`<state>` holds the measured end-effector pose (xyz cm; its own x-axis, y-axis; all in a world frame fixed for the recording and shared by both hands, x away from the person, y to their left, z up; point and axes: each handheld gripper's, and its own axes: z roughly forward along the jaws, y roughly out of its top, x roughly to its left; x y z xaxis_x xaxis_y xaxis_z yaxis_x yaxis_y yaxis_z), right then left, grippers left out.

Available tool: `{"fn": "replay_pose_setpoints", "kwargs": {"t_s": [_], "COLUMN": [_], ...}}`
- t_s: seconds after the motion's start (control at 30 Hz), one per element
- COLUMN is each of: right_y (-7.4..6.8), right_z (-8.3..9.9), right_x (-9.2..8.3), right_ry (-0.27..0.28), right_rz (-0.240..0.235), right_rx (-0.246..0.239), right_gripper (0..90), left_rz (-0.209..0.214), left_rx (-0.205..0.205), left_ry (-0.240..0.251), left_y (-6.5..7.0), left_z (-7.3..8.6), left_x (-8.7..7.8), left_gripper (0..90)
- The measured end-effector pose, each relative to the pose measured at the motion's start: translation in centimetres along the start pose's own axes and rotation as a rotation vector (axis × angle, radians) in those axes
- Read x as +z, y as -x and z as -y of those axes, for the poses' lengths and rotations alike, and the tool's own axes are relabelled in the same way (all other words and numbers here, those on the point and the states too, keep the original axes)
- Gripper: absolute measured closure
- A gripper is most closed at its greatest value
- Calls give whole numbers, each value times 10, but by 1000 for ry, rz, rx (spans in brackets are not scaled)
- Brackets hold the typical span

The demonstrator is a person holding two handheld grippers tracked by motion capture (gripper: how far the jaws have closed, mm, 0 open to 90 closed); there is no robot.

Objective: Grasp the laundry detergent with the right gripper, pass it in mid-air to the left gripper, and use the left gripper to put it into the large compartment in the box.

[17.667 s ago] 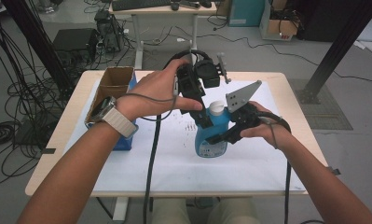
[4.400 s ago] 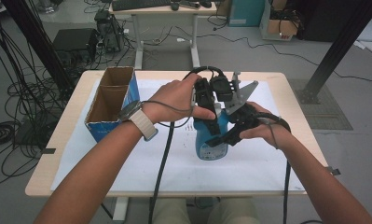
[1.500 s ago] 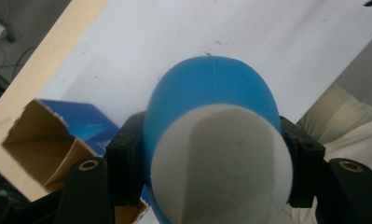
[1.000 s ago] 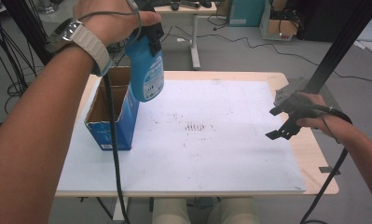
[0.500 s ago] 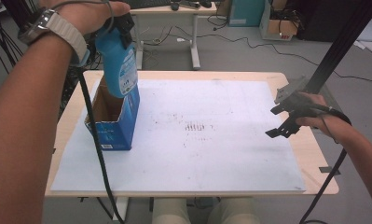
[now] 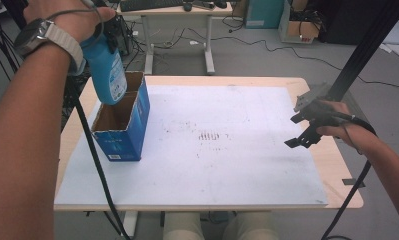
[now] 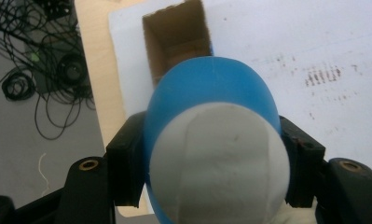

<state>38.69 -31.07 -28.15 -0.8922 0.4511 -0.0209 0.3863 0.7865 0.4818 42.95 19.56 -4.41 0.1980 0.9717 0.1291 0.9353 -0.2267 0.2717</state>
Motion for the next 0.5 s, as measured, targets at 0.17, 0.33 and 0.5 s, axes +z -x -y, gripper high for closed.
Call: {"fn": "replay_pose_setpoints", "kwargs": {"t_s": [0.17,0.33,0.5], "right_y": [1,2,1], "right_z": [1,2,2], "right_x": [0,1,2], "right_ry": [2,-2,-3], "right_rz": [1,-1,-2], "right_rx": [7,11,17], "right_gripper": [60,62,62], "left_rz": [-7,-12,-10], "left_rx": [-36,-55,-71], "left_ry": [-5,-4,-8], "left_y": [-8,-13,-14], "left_z": [2,5,7], "left_x": [13,24,39], "left_gripper": [376,376,375]}}
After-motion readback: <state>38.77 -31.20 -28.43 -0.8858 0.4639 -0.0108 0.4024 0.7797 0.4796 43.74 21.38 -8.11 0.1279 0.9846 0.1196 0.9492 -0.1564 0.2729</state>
